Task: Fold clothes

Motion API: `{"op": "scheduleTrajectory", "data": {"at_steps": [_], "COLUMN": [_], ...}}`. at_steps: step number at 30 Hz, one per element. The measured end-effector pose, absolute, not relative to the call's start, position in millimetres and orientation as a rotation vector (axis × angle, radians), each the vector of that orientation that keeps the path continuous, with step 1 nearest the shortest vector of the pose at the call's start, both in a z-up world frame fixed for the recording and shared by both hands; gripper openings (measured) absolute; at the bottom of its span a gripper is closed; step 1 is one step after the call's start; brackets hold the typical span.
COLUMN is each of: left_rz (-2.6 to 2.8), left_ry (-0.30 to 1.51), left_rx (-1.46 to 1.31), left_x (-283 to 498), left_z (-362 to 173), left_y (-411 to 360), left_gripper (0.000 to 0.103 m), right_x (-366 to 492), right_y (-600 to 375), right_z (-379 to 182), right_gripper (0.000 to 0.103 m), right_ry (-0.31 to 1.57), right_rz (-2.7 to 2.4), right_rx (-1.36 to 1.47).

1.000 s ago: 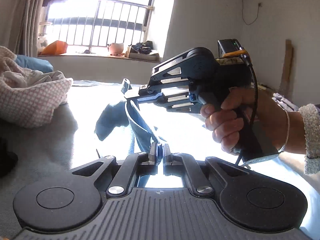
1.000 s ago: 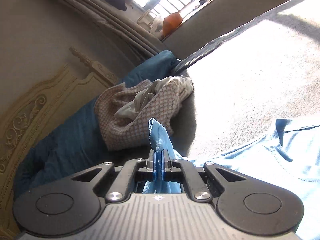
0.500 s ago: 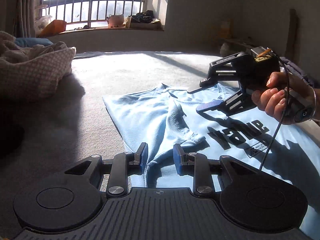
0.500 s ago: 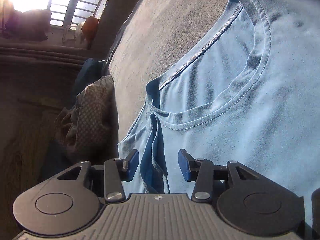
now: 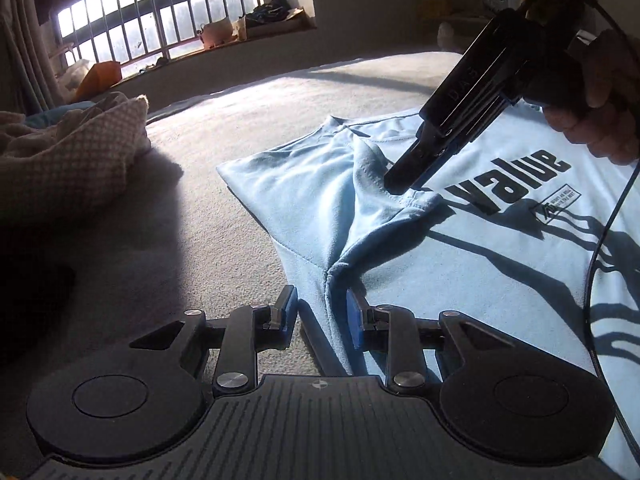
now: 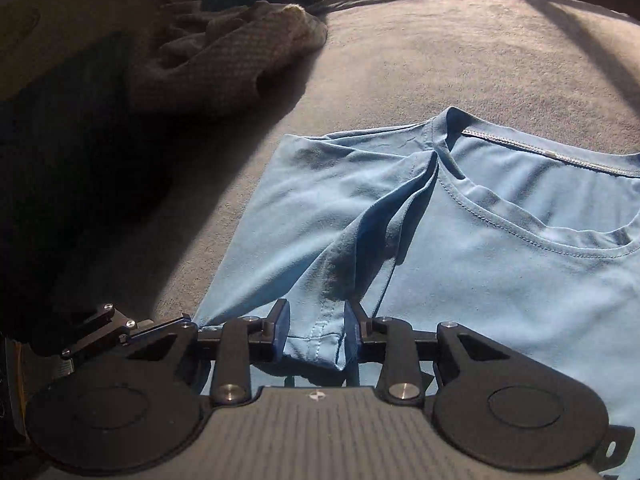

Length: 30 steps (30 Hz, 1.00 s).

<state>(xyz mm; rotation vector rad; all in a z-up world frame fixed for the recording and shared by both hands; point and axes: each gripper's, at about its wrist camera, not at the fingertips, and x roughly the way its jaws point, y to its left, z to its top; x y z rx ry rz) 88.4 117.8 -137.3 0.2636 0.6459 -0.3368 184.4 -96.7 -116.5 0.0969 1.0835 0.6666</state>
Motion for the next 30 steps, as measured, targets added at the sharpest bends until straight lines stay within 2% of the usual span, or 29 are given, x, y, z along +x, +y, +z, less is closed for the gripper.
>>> {"op": "scheduleTrajectory", "data": {"at_steps": [2, 3, 6, 15, 18, 21, 23, 24, 26, 27, 30], "left_rz": [-0.318, -0.310, -0.300, -0.286, -0.283, -0.278, -0.273, -0.269, -0.258, -0.252, -0.235], "left_ry": [0.661, 0.667, 0.681, 0.694, 0.691, 0.687, 0.686, 0.686, 0.683, 0.685, 0.693], "left_rx": [0.235, 0.219, 0.179, 0.128, 0.131, 0.133, 0.125, 0.118, 0.100, 0.084, 0.027], "left_x": [89.8, 90.9, 92.7, 90.7, 88.8, 86.9, 86.4, 86.0, 85.2, 85.3, 86.3], "left_z": [-138.0, -138.1, -137.8, -137.8, -138.3, -139.1, -139.5, -139.6, -139.5, -139.3, -138.6], "left_y": [122.7, 125.2, 130.9, 137.8, 137.0, 135.9, 136.0, 136.5, 138.5, 140.9, 149.3], "left_gripper": [0.027, 0.027, 0.027, 0.028, 0.028, 0.028, 0.028, 0.028, 0.027, 0.027, 0.027], "right_x": [183.3, 183.0, 177.5, 170.9, 170.8, 170.6, 170.3, 169.0, 165.6, 164.0, 158.5], "right_y": [-100.3, -102.0, -106.4, -121.5, -126.5, -131.5, -130.0, -128.1, -124.6, -123.6, -121.3], "right_z": [-119.5, -120.6, -117.8, -119.7, -122.3, -124.9, -129.1, -130.8, -131.7, -130.5, -125.3], "right_gripper": [0.020, 0.011, 0.004, 0.004, 0.006, 0.016, 0.018, 0.017, 0.005, 0.002, 0.002], "right_ry": [1.095, 1.100, 1.094, 1.119, 1.127, 1.136, 1.143, 1.143, 1.144, 1.146, 1.147], "right_rz": [0.673, 0.677, 0.693, 0.696, 0.688, 0.681, 0.680, 0.685, 0.700, 0.710, 0.733], "right_rx": [0.116, 0.127, 0.136, 0.249, 0.291, 0.332, 0.342, 0.340, 0.335, 0.335, 0.337]}}
